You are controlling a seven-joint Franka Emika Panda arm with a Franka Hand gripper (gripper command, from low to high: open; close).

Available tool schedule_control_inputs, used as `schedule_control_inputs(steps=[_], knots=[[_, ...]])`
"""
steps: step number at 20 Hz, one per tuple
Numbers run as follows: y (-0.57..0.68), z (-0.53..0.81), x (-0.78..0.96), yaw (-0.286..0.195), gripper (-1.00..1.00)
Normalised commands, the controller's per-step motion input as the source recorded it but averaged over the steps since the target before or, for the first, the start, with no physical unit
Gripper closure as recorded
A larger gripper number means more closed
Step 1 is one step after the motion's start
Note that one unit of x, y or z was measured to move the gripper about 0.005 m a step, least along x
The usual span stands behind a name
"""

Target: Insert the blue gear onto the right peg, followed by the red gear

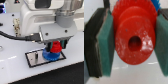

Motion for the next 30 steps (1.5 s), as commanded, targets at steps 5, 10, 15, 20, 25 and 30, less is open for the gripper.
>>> schedule_control_inputs(steps=[5,10,15,20,25,30], knots=[[-0.14,-0.03,0.03,0.0,1.0],[-0.05,-0.15,0.09,0.0,1.0],[0.0,-0.28,0.13,0.0,1.0],[-0.01,-0.28,0.13,0.0,1.0],[0.0,-0.16,0.07,0.0,-1.0],[0.02,0.4,0.0,0.0,-1.0]])
